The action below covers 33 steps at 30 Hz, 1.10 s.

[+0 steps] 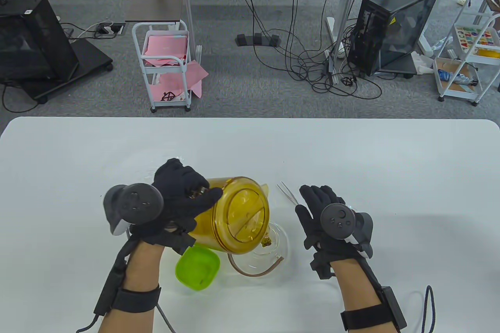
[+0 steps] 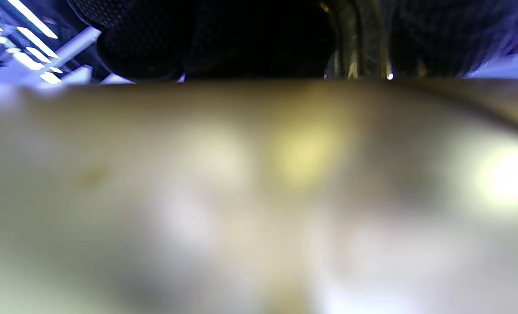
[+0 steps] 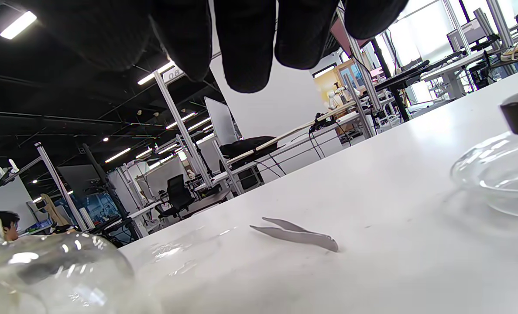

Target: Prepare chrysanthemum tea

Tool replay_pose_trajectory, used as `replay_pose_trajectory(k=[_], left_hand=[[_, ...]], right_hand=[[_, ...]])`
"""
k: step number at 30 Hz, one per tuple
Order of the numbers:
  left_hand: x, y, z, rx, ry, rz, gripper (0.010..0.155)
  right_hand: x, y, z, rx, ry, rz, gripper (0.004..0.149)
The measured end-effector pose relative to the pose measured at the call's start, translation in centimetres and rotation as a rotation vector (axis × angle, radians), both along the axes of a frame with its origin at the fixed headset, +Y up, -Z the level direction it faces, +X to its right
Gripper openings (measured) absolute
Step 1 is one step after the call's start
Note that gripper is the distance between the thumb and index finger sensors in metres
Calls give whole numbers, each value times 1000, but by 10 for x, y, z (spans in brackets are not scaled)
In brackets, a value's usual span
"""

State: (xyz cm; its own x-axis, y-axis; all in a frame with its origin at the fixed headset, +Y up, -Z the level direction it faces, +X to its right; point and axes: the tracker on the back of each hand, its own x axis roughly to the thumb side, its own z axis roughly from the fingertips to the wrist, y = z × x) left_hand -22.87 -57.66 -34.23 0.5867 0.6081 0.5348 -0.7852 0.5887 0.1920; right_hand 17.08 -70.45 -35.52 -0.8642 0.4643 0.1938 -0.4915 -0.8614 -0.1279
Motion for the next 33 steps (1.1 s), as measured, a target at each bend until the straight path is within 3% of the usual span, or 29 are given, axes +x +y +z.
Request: replay_pose_trajectory(k=[6,9,16,25,33], left_hand=[[-61,-31,-11,-23,289,363,52],[-82,-55,-13,-93,435,567,54],[-93,-92,-28,-198,347,792,61],[-83,-100,-32,-230,227,683,64],[-87,-97,-21,-249,252,498,63]], right_hand=[[-1,-1,0,-7,1,2,62],[-2,-1,0,-9,1,6,62],[-4,-1,0,-10,7,12,63],[-6,0,1,3,14,11,63],[-11,0,2,5,28,21,63]])
